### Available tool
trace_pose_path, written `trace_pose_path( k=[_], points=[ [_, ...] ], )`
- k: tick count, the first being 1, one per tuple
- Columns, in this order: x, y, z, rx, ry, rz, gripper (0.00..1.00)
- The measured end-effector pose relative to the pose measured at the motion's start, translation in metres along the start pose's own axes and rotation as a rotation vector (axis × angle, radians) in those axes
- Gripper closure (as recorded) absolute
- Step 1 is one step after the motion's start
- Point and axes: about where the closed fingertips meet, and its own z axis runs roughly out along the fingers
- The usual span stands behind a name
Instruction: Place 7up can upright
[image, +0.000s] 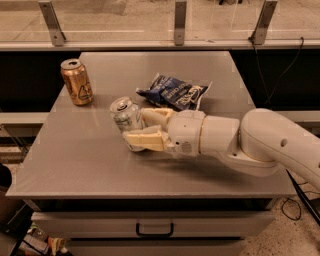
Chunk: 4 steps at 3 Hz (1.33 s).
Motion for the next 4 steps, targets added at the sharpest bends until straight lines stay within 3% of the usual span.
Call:
trace_pose_path(
  k=[2,4],
  points=[
    [0.0217,-0.0033,-0.0171,0.046,-0.075,0.029,1.00],
    [0.0195,-0.0020,-0.0156,0.042,-0.075,0.028,0.60]
  ],
)
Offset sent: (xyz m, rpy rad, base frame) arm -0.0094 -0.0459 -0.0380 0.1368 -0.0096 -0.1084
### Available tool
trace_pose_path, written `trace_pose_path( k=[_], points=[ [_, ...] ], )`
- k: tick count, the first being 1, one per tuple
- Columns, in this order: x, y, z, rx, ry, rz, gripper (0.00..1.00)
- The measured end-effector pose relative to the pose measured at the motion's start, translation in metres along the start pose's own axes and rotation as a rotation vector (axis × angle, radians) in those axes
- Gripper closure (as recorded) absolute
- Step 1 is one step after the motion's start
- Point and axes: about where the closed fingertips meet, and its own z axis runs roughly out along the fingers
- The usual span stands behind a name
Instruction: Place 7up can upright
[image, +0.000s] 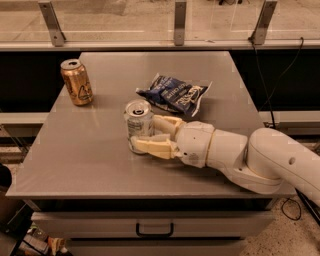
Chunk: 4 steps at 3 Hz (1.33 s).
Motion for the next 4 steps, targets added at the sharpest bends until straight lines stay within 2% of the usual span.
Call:
trace_pose_path(
  k=[2,3,4],
  points=[
    [-0.0015,0.0027,0.0030,-0.007,0.000,-0.003,0.13],
    [-0.0023,0.0041,0.0045,-0.011,0.000,-0.004,0.00],
    [-0.0023,0.0042,0.0045,-0.011,0.000,-0.004,0.00]
  ],
)
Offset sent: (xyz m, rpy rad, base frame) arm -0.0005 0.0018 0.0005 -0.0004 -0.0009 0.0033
